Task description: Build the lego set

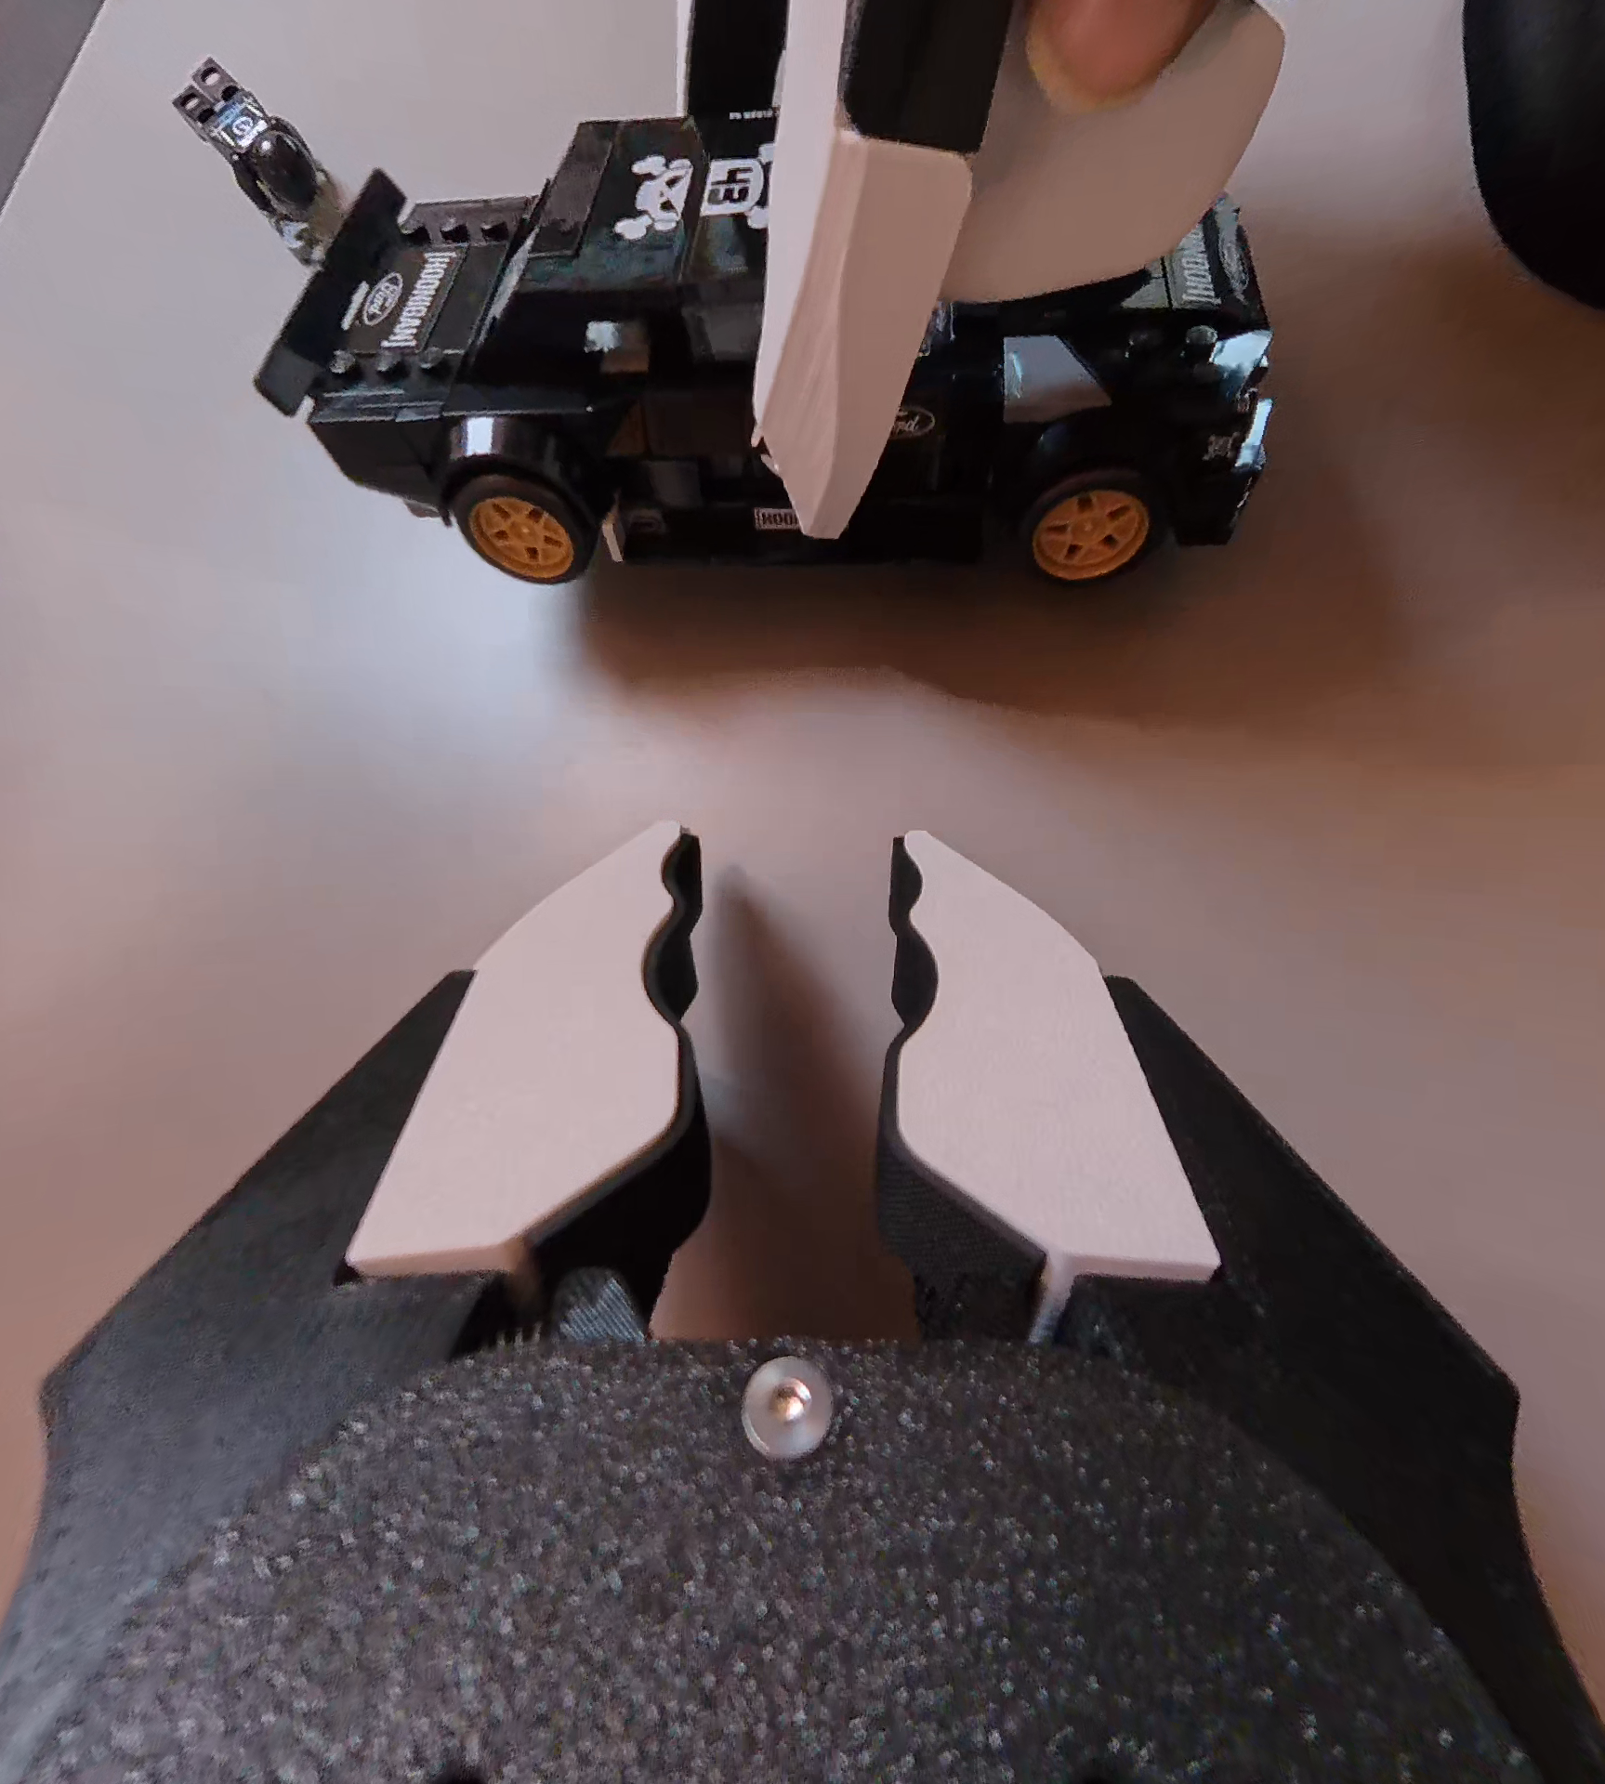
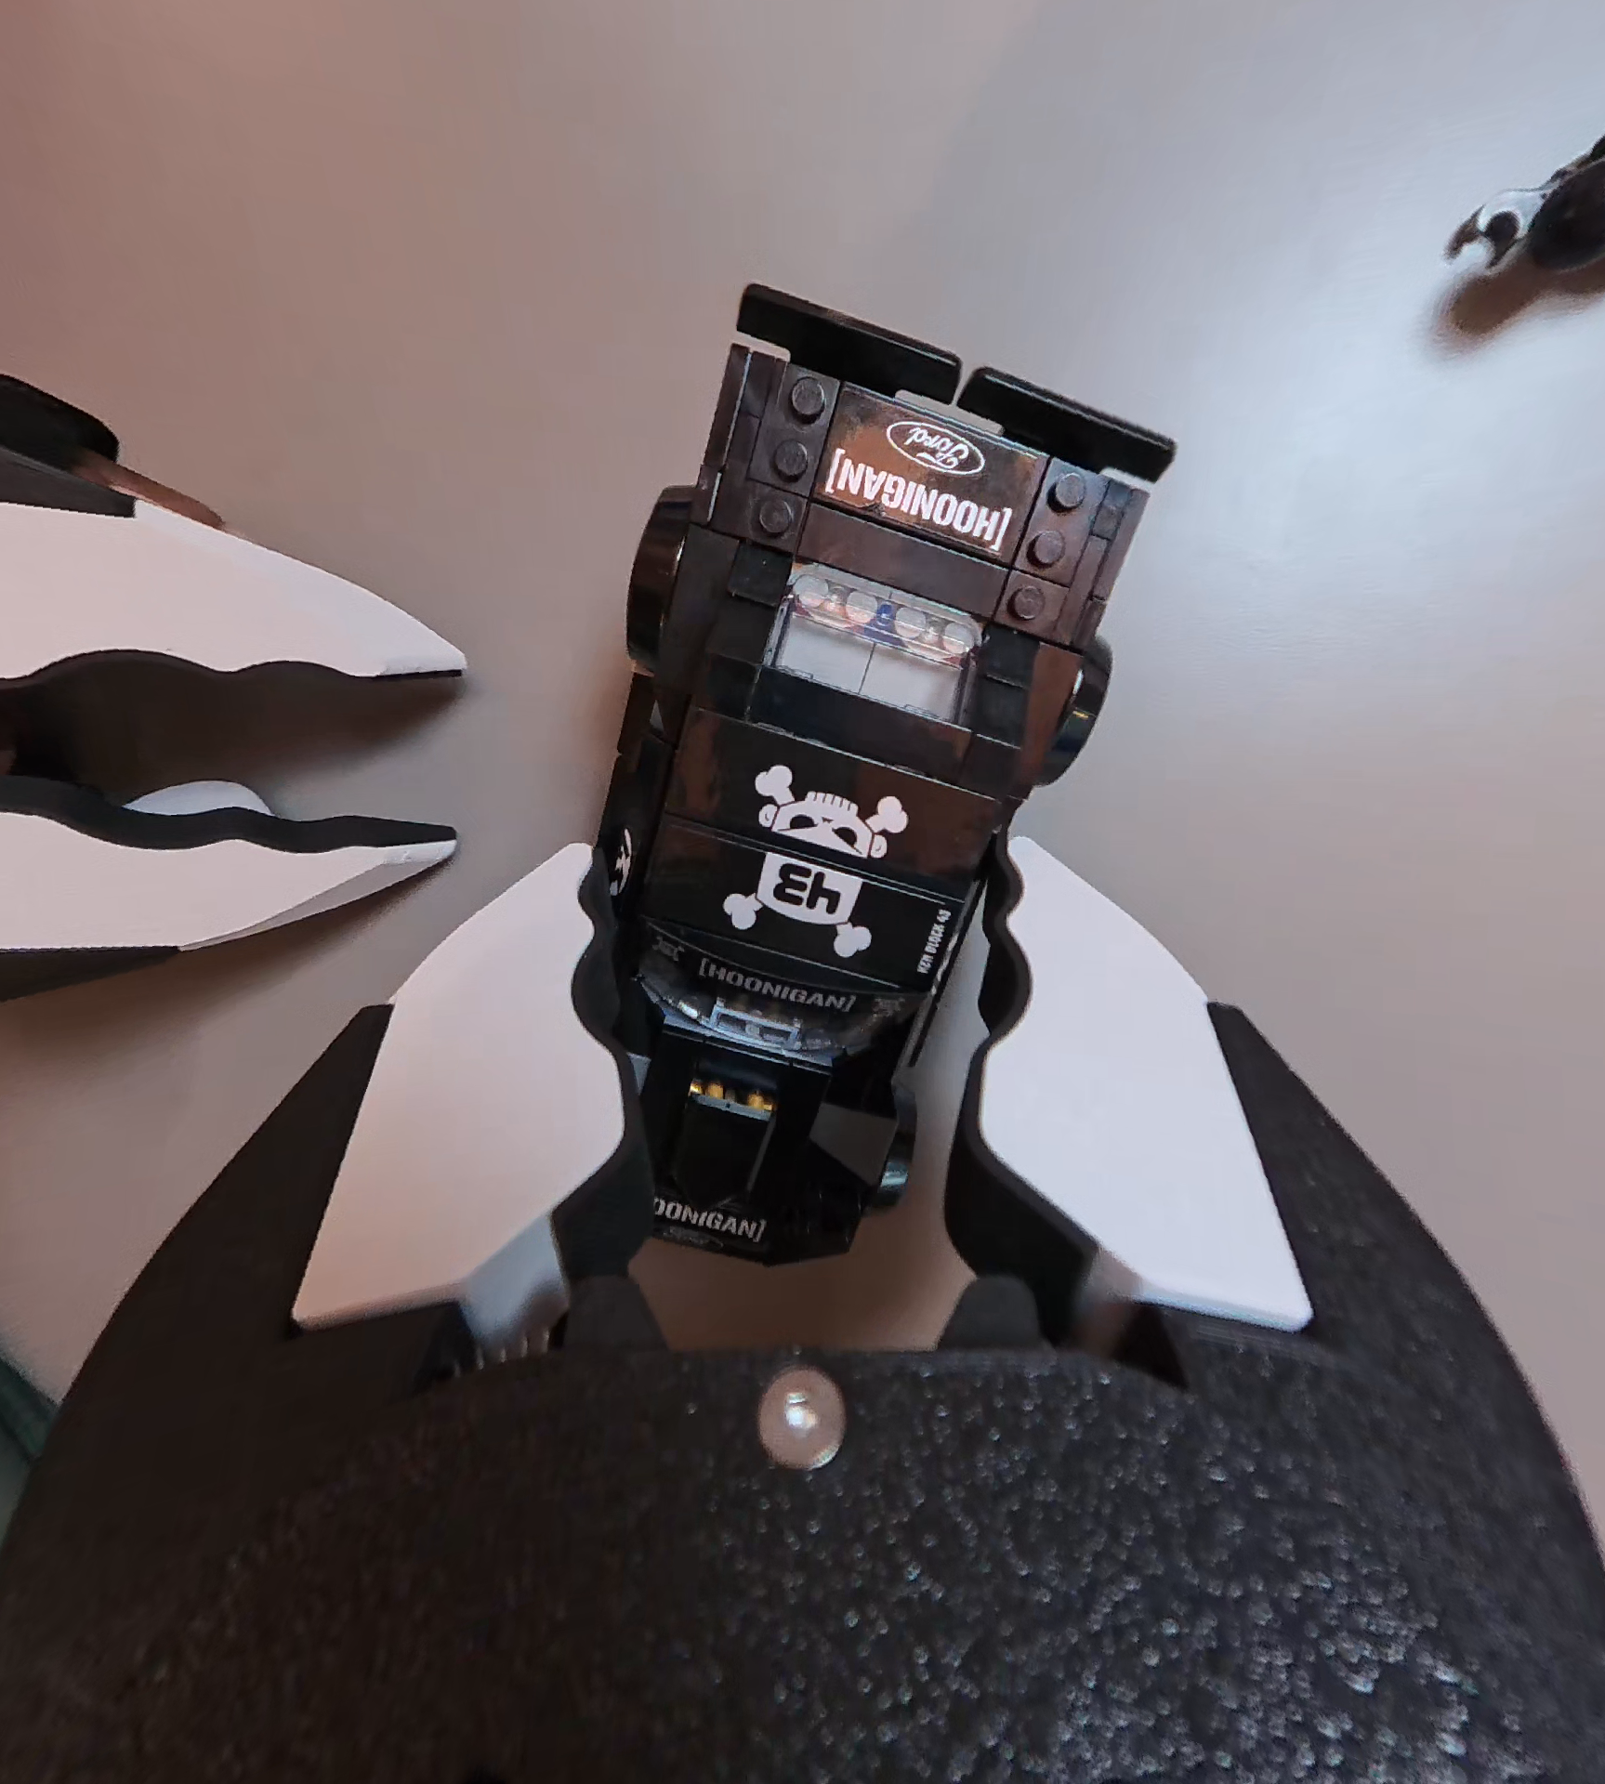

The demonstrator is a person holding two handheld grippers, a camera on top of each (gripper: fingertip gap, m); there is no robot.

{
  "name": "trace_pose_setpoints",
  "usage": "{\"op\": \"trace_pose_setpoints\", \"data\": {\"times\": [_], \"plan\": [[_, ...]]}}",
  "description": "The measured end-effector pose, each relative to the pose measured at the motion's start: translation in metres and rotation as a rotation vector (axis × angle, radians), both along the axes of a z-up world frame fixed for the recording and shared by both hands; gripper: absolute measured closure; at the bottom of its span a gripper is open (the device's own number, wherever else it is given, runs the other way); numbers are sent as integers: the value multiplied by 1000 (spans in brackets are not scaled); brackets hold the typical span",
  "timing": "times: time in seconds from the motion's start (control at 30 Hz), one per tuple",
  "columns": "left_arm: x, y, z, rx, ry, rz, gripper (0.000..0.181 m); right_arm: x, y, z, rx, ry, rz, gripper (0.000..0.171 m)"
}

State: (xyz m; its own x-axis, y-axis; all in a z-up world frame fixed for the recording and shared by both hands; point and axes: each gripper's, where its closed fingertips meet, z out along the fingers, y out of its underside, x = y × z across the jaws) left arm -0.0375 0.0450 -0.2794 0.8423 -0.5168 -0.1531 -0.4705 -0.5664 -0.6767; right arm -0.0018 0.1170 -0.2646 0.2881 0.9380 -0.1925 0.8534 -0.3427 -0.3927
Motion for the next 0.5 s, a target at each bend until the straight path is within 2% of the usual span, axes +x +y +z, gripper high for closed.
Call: {"op": "trace_pose_setpoints", "data": {"times": [0.5], "plan": [[-7, 1, 2, 6, -13, 18, 144, -8, -14, -7, 177, -143, 115, 97]]}}
